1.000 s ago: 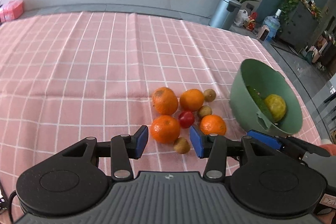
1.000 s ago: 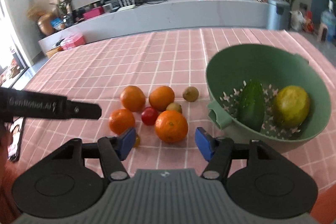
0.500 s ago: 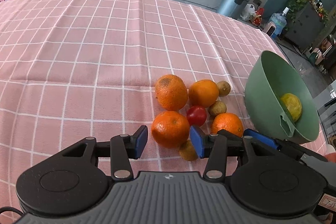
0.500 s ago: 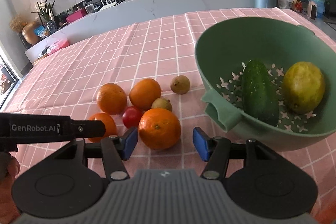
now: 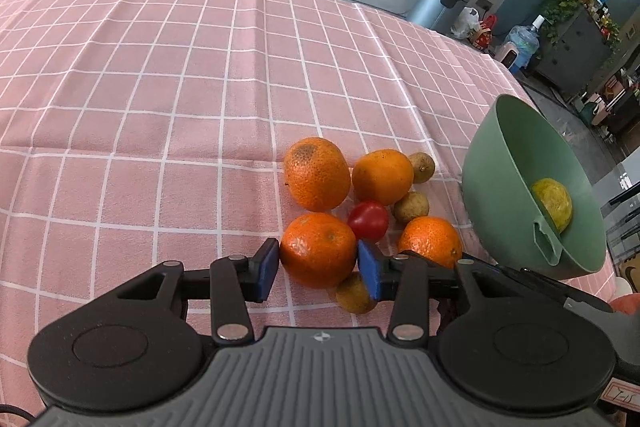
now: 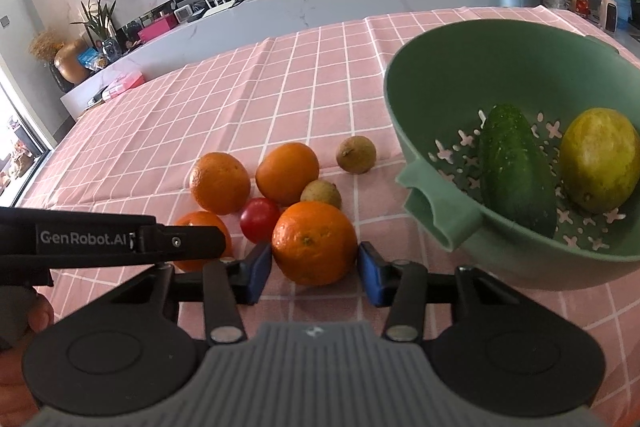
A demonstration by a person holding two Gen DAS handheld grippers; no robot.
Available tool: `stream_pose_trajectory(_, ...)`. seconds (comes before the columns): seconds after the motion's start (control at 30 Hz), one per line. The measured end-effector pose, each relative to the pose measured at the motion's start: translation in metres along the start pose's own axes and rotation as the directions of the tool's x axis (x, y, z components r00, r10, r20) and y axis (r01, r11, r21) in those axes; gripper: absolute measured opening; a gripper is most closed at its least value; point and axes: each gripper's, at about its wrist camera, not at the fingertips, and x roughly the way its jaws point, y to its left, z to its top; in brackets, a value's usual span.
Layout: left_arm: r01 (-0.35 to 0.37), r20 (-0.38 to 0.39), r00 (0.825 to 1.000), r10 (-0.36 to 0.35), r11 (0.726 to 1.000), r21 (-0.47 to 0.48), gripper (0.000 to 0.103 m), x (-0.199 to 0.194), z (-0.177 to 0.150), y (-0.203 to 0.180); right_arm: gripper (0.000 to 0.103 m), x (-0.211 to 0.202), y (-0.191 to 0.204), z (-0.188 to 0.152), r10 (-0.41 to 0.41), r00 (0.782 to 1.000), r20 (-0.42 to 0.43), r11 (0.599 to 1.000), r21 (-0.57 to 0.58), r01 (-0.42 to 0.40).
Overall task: Organize fruits
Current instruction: 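Grasp an orange with the left tool while the right tool grasps another orange, then carry both oranges into the green colander and open both tools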
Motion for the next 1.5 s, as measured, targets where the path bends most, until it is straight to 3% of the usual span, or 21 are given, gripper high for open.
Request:
stream_pose_trajectory(0.37, -0.016, 0.025, 1.0, 0.017, 1.0, -0.016, 0.047, -0.015, 0.0, -0.003, 0.042, -0.015, 0.007, -0.002, 0.013, 1.0, 0.019, 0.998, -0.06, -0.012)
stream_pose_trajectory(0.9, -0.004, 0.12, 0.993, 0.005, 1.0, -0.002, 0.047, -0.061, 0.002, -0.037, 0.042, -0.081, 0.01, -0.003, 0.093, 0.992, 0.08, 0.985, -0.152, -0.08)
stream_pose_trajectory(1.3, 0.059, 0.112, 0.991, -0.07, 0.994, 0.094, 0.047, -0.063, 0.014, -0.101, 0.041, -0.124, -0.044, 0.022, -0.001, 0.99, 0.143, 0.994, -0.109, 0.017)
stream_pose_trajectory(1.5, 0.098, 0.051, 0.993, -0.11, 0.976, 0.197, 0.047, -0.045, 0.021, -0.143, 0.042, -0.129, -0.077, 0.04, -0.059, 0.995, 0.083, 0.985, -0.155, 0.071)
